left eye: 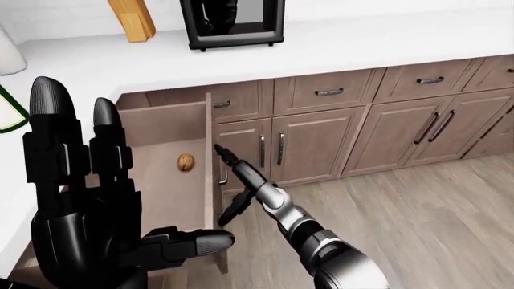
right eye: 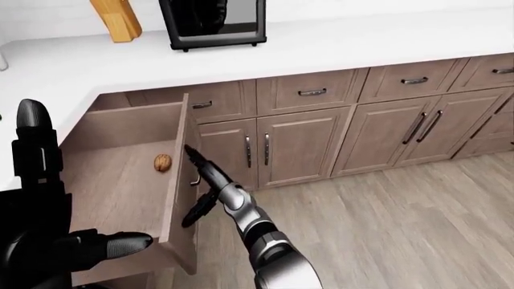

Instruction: Close the right drawer.

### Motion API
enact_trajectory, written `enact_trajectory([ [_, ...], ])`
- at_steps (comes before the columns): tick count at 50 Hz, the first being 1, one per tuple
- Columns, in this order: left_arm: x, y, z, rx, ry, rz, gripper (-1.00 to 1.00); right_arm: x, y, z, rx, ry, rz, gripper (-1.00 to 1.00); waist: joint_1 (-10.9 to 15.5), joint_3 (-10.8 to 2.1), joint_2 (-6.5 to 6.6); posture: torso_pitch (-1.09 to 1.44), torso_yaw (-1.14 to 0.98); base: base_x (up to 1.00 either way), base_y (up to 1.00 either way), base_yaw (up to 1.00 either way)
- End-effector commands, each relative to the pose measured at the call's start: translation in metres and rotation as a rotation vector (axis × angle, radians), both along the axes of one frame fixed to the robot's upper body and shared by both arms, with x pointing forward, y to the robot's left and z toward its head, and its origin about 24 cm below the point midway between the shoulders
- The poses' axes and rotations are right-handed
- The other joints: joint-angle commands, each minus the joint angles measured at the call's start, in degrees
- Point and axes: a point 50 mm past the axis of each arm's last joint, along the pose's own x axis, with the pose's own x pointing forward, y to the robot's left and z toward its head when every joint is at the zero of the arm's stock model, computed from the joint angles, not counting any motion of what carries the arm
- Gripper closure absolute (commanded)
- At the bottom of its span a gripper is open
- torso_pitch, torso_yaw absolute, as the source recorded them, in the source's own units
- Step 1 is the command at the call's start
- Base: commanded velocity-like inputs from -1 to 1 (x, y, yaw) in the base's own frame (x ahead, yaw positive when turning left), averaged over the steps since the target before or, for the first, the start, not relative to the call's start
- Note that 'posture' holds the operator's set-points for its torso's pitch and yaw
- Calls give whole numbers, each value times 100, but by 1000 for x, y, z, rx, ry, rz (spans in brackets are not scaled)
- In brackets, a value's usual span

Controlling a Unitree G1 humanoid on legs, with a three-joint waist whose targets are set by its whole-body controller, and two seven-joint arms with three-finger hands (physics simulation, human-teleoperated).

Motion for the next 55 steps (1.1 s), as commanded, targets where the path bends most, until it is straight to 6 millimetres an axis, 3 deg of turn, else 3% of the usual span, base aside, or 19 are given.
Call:
enact_trajectory([
  [1,-6,-1,8,5,-61,-3,-100,1,16,22,45,-81,70,-100,30,-102,36,0,0,0,0,0],
  [24,-6,0,8,2,-61,-2,-100,-3,26,25,41,-74,163,-100,-5,-88,63,0,0,0,0,0],
  [34,-6,1,8,2,-61,-1,-100,-1,30,32,88,15,252,-100,-42,-91,78,0,0,0,0,0],
  [55,-6,2,8,-2,-59,3,-100,-7,34,22,26,58,288,-100,-40,-115,93,0,0,0,0,0],
])
